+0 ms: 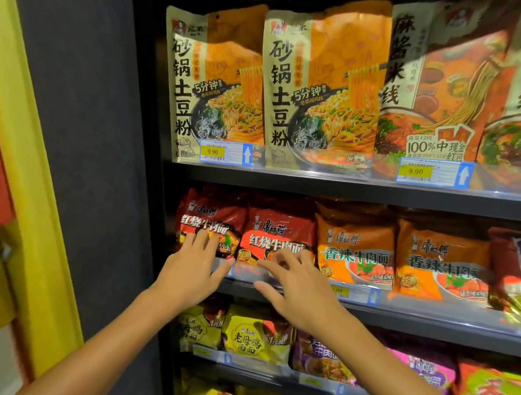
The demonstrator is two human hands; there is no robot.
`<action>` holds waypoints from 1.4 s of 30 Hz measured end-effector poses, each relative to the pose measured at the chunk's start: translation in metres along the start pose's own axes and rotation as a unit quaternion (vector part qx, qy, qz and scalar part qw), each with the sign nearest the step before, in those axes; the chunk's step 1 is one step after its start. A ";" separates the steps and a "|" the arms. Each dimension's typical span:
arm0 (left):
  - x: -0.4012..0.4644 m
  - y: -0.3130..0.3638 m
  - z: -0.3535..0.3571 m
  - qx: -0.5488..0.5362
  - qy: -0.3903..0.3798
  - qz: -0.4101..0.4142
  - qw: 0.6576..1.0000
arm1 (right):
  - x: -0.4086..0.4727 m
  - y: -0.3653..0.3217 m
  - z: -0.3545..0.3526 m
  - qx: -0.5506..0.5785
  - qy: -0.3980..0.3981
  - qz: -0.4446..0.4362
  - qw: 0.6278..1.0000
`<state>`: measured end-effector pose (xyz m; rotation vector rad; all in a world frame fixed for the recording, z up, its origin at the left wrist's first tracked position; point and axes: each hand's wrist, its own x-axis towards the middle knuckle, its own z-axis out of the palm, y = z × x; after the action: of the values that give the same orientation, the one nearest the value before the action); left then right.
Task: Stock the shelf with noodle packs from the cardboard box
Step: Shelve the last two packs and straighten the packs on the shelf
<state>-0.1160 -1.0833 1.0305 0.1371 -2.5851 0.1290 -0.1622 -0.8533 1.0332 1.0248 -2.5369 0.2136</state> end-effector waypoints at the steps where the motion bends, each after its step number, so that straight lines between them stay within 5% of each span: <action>1: 0.001 0.000 0.001 -0.019 -0.012 0.002 1.000 | 0.002 0.000 0.000 0.000 -0.004 0.003 1.000; 5: 0.001 -0.004 0.004 -0.046 -0.066 0.017 0.997 | 0.008 0.002 0.001 0.007 -0.008 0.005 1.000; 11: -0.005 -0.002 0.000 -0.041 0.026 0.003 0.999 | 0.007 0.000 0.000 0.005 0.024 0.003 1.000; 19: 0.021 0.011 0.001 -0.005 -0.013 -0.050 0.999 | 0.017 -0.001 0.004 -0.008 0.094 0.029 0.995; 25: 0.010 0.010 -0.001 0.003 -0.003 -0.012 1.000 | 0.013 0.002 0.004 -0.023 0.116 0.027 0.993; 35: 0.003 0.013 -0.005 -0.039 -0.049 -0.007 0.998 | 0.012 0.006 -0.004 -0.023 0.086 0.019 0.996; 42: -0.007 0.089 -0.010 -0.099 0.029 0.165 0.981 | -0.048 0.068 -0.014 -0.006 0.144 0.053 0.988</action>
<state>-0.1157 -0.9932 1.0291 -0.3633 -2.5244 -0.0049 -0.1732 -0.7698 1.0266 0.7905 -2.3276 0.3497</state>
